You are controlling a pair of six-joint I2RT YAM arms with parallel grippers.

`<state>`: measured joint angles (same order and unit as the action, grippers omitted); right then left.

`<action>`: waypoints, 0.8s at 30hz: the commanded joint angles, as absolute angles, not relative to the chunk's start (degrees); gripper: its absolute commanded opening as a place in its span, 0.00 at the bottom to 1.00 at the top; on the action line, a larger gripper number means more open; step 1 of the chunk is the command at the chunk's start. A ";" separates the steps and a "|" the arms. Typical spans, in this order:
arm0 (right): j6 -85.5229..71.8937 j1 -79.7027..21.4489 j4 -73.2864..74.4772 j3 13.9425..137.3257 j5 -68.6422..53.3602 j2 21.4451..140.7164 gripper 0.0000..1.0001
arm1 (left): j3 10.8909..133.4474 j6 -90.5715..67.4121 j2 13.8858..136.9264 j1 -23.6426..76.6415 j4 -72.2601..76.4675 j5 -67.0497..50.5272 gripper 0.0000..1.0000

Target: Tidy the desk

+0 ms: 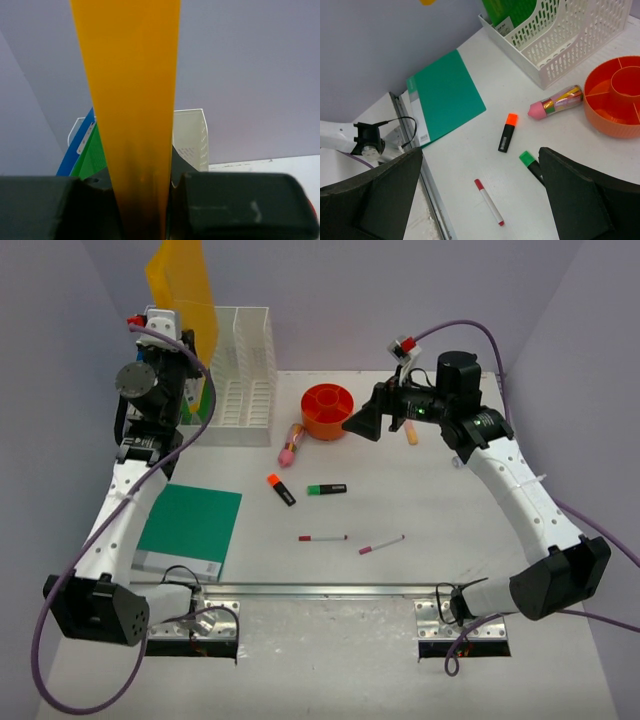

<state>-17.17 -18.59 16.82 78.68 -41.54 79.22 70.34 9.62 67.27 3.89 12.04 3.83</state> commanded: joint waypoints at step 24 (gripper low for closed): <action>-15.95 -16.46 15.03 74.25 -44.16 82.98 0.99 | 76.63 0.68 97.57 -2.09 45.30 2.31 0.00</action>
